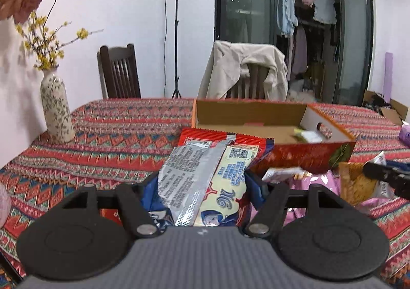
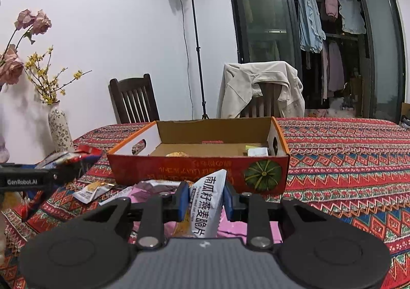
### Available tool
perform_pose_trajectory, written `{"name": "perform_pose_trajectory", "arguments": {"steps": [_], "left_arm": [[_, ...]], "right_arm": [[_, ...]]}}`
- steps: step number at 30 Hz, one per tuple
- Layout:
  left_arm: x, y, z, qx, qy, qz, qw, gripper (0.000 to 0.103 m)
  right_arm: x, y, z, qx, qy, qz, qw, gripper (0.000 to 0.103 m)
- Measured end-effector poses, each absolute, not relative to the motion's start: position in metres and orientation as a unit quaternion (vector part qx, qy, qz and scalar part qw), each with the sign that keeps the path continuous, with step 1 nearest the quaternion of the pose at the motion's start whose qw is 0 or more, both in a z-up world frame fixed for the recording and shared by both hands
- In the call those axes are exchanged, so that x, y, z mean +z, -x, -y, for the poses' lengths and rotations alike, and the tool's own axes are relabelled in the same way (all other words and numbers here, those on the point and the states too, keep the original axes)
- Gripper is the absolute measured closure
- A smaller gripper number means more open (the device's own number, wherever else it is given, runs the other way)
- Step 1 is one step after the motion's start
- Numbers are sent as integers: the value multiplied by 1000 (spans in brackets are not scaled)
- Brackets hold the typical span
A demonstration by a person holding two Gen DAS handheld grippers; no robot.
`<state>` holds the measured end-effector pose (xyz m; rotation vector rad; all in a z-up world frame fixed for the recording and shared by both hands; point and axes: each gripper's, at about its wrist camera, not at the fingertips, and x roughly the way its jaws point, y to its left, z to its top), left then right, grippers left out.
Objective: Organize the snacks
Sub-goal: 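Grasp the blue-and-white biscuit pack with the left tool while the right tool holds its packet, then lower both held packets into the orange box and open both tools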
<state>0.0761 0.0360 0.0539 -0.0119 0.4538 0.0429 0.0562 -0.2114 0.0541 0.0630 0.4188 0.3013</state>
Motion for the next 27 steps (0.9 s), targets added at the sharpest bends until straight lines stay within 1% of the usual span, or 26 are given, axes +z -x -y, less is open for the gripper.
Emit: {"name": "perform_pose_trajectory", "arguments": {"steps": [8,14,21,27], "left_arm": [[79,-98,-16,17,4,-193,981,34],[100,-127,-2,17,10,-176,984,34],[113,-169,10,28,18,-176,984,34],[109,-217,13,47,31,-192,980,34]], "right_arm": [[77,-68,211,147,-29,-183,972,76],[100,-95,211,146,-31,-167,975,76],[120,-140,210,138,-38,-167,976,76],[122,-189,207,126,-44,-179,975,76]]}}
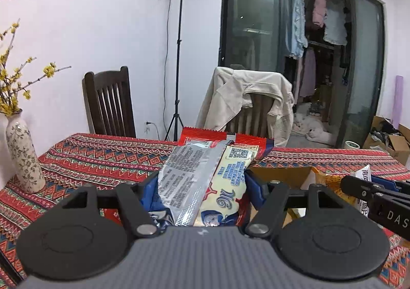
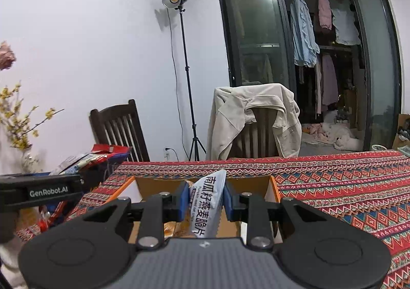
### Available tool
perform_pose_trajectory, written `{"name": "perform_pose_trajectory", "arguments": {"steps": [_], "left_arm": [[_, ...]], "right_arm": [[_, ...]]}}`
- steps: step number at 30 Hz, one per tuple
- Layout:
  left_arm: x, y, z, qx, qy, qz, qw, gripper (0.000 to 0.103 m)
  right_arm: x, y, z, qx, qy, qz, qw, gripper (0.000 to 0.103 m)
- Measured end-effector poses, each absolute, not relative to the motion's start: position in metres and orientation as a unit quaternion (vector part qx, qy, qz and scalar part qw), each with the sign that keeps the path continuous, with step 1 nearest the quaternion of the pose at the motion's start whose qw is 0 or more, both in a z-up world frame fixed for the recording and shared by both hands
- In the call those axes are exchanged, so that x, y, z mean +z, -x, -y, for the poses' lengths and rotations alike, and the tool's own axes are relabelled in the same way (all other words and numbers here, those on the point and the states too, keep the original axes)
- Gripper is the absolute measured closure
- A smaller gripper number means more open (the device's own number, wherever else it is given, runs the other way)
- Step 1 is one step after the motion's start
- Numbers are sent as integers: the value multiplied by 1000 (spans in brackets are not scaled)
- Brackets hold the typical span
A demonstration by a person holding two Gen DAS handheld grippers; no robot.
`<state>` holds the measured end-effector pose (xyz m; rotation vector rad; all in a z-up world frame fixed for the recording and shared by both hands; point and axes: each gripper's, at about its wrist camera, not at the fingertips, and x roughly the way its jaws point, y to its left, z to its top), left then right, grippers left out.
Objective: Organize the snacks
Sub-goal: 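Lower both held packets into the orange box and open both tools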
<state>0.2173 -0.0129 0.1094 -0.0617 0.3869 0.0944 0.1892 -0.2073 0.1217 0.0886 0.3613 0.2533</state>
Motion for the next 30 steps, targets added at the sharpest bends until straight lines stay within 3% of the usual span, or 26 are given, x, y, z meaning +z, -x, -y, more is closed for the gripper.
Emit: {"name": "perform_pose_trajectory", "arguments": {"steps": [10,20,21,23,24,26,27,28,30], "left_arm": [[76,-272,10,84,44,-212,973,34],[54,-288,7,85,34,-239,967,33],[54,-288,7,84,37,-241,966,31],[53,-287,6,82,42,-241,966,8],[54,-286,6,84,43,-238,967,1],[55,-283,9,87,39,-228,969,0],[55,-283,11,83,35,-228,969,0],[55,-282,12,82,33,-227,970,0],[55,-281,16,81,26,-225,971,0]], "right_arm": [[90,-257,202,116,-57,-209,969,76],[62,-268,194,113,-39,-226,967,75],[59,-269,191,113,-34,-232,966,72],[54,-270,188,111,-26,-240,964,70],[53,-270,188,109,-27,-242,964,62],[52,-271,191,107,-35,-244,963,35],[53,-270,193,107,-38,-243,963,14],[53,-269,195,106,-41,-243,963,0],[53,-268,198,105,-48,-239,964,0]]}}
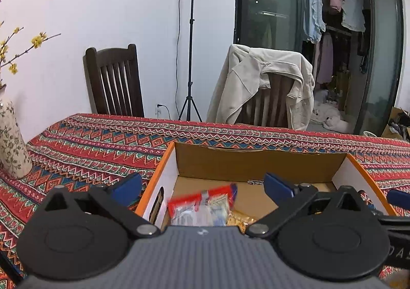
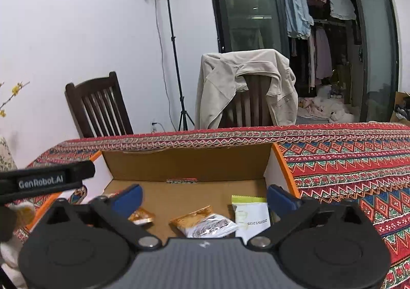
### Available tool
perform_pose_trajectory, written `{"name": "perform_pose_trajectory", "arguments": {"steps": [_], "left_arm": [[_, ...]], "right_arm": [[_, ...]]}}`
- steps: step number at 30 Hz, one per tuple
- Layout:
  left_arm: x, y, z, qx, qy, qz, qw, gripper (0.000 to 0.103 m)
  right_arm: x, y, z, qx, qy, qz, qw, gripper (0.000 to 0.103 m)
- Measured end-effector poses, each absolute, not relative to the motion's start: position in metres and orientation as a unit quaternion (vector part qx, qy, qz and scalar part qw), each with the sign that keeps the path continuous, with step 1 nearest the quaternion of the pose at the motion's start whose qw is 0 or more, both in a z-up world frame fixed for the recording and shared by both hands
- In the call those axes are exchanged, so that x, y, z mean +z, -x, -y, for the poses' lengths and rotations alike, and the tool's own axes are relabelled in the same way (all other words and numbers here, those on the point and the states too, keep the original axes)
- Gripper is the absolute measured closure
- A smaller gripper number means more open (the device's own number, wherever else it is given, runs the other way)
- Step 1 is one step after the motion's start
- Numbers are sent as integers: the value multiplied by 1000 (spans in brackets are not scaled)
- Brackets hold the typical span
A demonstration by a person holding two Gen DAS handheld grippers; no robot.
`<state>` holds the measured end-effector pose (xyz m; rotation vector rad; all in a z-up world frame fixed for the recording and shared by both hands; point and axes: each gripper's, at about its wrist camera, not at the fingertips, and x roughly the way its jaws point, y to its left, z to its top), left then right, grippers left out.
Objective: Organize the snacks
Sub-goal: 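Lower both held packets into the orange box and open both tools, then withdraw both tools from the box toward the remaining snacks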
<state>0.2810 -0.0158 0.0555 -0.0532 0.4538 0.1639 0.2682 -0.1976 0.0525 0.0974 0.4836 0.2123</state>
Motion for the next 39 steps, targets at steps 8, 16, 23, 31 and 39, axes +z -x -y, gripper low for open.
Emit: {"name": "perform_pose_trajectory", "arguments": {"steps": [8,16,23,31,39], "left_arm": [[58,-279,18,77,27,-222,972,0],[66,-273,13,69,38,-225,971,0],[80,-251,5,64,55,-222,971,0],[90,-208,0,58,57,-225,971,0],[94,-158,1,44,47,-221,973,0]], "right_arm": [[55,-265,199,101,-47,-238,965,0],[72,-246,197,97,-27,-222,970,0],[87,-209,201,97,2,-209,973,0],[89,-167,207,99,4,-215,972,0],[91,-117,211,106,-1,-213,971,0]]}}
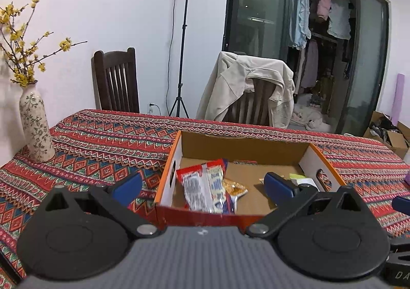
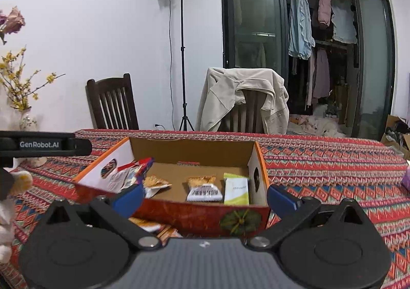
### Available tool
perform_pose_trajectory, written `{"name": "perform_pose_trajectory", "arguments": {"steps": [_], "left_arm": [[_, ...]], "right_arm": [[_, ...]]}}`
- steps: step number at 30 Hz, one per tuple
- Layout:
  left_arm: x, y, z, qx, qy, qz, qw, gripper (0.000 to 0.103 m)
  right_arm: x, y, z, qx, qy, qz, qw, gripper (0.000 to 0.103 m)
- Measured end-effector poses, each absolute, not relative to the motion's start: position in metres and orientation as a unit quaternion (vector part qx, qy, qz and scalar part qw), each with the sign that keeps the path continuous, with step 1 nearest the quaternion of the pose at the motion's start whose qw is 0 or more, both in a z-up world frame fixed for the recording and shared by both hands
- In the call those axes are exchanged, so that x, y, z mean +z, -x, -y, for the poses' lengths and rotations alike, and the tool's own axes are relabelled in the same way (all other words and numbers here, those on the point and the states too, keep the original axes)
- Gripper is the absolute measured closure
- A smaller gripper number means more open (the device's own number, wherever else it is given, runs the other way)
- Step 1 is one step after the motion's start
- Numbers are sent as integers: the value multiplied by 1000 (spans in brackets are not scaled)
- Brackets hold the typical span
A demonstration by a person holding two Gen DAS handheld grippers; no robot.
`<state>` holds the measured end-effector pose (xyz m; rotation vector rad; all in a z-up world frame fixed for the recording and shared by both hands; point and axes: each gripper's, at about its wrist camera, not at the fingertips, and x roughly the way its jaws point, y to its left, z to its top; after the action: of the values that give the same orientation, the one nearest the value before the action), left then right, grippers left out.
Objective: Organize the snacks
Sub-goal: 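Withdraw both tools from the box toward the remaining snacks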
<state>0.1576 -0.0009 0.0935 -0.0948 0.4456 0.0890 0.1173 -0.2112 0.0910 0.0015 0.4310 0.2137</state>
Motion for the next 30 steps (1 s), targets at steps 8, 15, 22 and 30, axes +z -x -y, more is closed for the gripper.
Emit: {"name": "perform_pose_trajectory", "arguments": {"steps": [8,15,22,30], "left_arm": [[85,-114,-8,37,50,-224,973,0],[69,-89,-15,37,53,-237,969,0],[48,-73,-23,41,55,-261,963,0],[29,-56,-39,41,66,-278,958,0]], "right_arm": [[80,-79,220,111,-16,-222,969,0],[64,-58,221,118,-17,-246,962,0],[45,-45,209,132,-7,-276,952,0],[25,-43,180,142,16,-301,943,1]]}}
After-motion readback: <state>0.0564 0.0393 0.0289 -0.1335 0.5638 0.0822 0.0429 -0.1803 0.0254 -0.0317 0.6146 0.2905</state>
